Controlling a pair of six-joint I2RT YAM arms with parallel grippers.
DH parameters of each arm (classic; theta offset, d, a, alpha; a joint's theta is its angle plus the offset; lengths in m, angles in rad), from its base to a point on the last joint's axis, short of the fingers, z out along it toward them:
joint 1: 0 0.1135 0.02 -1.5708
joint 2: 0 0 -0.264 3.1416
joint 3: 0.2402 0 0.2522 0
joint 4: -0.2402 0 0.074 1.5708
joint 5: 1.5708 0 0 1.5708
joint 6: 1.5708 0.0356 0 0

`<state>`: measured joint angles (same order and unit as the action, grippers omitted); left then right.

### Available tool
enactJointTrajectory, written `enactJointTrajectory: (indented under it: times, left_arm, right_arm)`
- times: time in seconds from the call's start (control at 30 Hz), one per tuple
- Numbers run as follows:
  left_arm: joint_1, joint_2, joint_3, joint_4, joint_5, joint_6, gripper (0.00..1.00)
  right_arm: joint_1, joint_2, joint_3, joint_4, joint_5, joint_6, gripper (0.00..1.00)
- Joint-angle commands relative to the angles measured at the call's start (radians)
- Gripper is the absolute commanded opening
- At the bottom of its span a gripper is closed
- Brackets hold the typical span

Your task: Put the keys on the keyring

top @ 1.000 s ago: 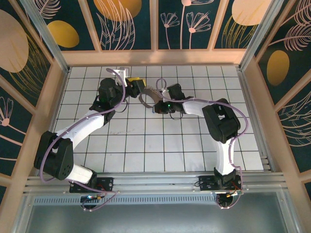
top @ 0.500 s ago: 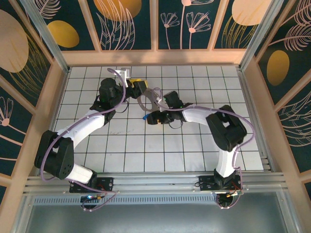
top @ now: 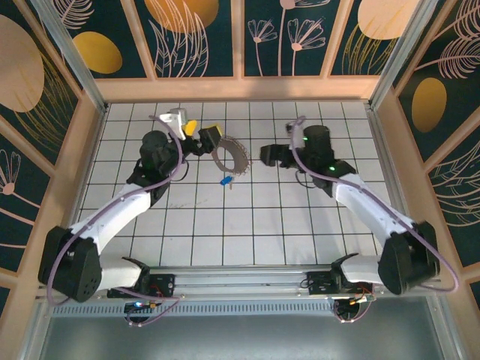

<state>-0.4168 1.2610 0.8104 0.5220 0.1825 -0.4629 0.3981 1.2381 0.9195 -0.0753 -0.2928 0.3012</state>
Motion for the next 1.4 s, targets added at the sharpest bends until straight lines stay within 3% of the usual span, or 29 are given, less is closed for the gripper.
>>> enactJointTrajectory:
  times: [0.0, 0.1, 0.33, 0.57, 0.87, 1.0, 1.37]
  left_arm:
    - [0.006, -0.094, -0.109, 0.109, -0.176, 0.098, 0.99]
    - [0.006, -0.175, -0.223, 0.214, -0.281, 0.129, 0.99]
    - [0.009, -0.263, -0.371, 0.233, -0.527, 0.301, 0.99]
    - [0.076, -0.273, -0.532, 0.342, -0.625, 0.44, 0.99]
    - [0.234, -0.086, -0.65, 0.577, -0.528, 0.415, 0.99]
    - [0.251, 0.059, -0.645, 0.692, -0.538, 0.453, 0.99]
    - [0.307, 0.176, -0.657, 0.841, -0.444, 0.465, 0.99]
  right_arm:
    - [-0.07, -0.122, -0.078, 0.1, 0.217, 0.026, 0.92]
    - [-0.141, -0.184, -0.141, 0.187, 0.313, 0.035, 0.94]
    - [-0.228, -0.203, -0.286, 0.379, 0.448, -0.007, 0.99]
    - [-0.296, -0.127, -0.396, 0.542, 0.519, -0.11, 0.99]
    - [-0.329, -0.015, -0.545, 0.798, 0.595, -0.215, 0.99]
    - [-0.332, 0.037, -0.609, 0.93, 0.604, -0.243, 0.99]
    - [-0.339, 0.189, -0.753, 1.358, 0.552, -0.299, 0.99]
